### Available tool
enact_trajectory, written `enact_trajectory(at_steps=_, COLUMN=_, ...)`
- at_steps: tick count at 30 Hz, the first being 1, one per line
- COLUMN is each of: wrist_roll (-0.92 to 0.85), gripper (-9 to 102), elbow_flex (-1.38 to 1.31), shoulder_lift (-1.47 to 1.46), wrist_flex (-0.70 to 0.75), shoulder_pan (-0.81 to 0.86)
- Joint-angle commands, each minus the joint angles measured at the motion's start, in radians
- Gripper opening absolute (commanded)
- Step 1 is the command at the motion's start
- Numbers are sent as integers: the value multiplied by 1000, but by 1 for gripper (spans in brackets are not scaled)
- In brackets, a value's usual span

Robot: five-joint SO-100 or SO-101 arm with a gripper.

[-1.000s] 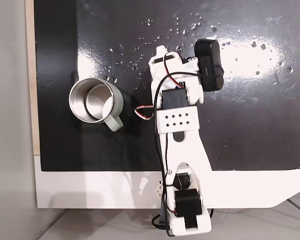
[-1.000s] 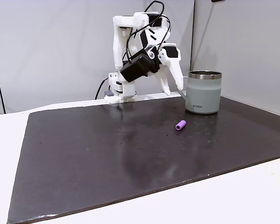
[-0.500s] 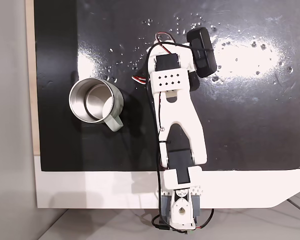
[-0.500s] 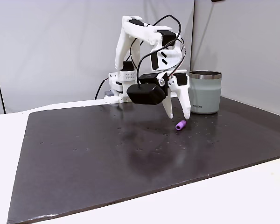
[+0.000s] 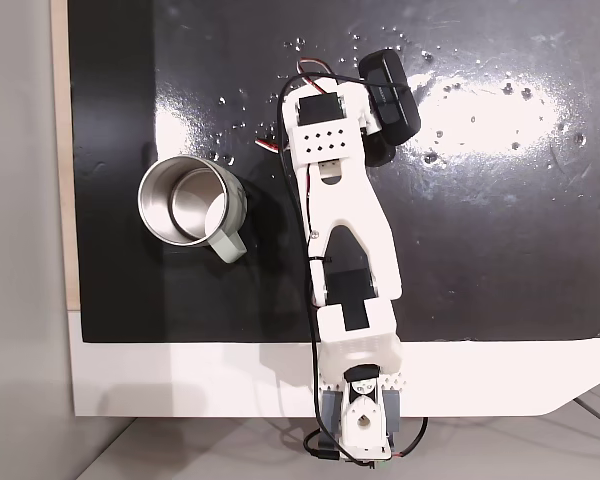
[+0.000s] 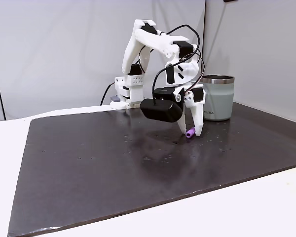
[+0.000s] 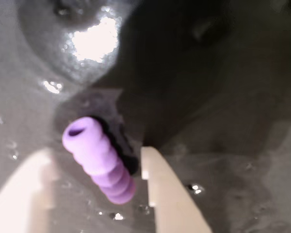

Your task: Grasp a pengrip and put it in the cup.

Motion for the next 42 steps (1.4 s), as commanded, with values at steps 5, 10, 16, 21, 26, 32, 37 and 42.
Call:
enact_trajectory(at_steps=5, wrist_roll=-11, gripper=0, elbow_flex=-44, shoulder_lift=-2, wrist_flex=0, shoulder_pan=0)
enact_trajectory(at_steps=10, wrist_roll=-2, gripper=0, elbow_flex=-46, shoulder_lift=54, wrist_flex=26, shoulder_pan=0)
enact_trajectory(at_steps=16, wrist_roll=40, gripper=0, elbow_flex=-118, shoulder_lift=236, wrist_flex=178, shoulder_pan=-21)
enact_trajectory(at_steps=21, wrist_roll=58, gripper=0, elbow_flex=-255, shoulder_lift=371, wrist_flex=351, shoulder_pan=-71)
enact_trajectory(at_steps=26, wrist_roll=78, gripper=0, elbow_flex=-436, shoulder_lift=437, wrist_flex=515, shoulder_pan=-150)
enact_trajectory(at_steps=32, wrist_roll=124, gripper=0, elbow_flex=-594, shoulder_lift=433, wrist_flex=630, shoulder_pan=-295)
enact_trajectory(at_steps=37, wrist_roll=149, gripper=0, elbow_flex=-614, shoulder_lift=425, wrist_flex=669, shoulder_pan=-416)
enact_trajectory(at_steps=42, wrist_roll=163, gripper=0, elbow_flex=-612, shoulder_lift=402, wrist_flex=704, shoulder_pan=-505)
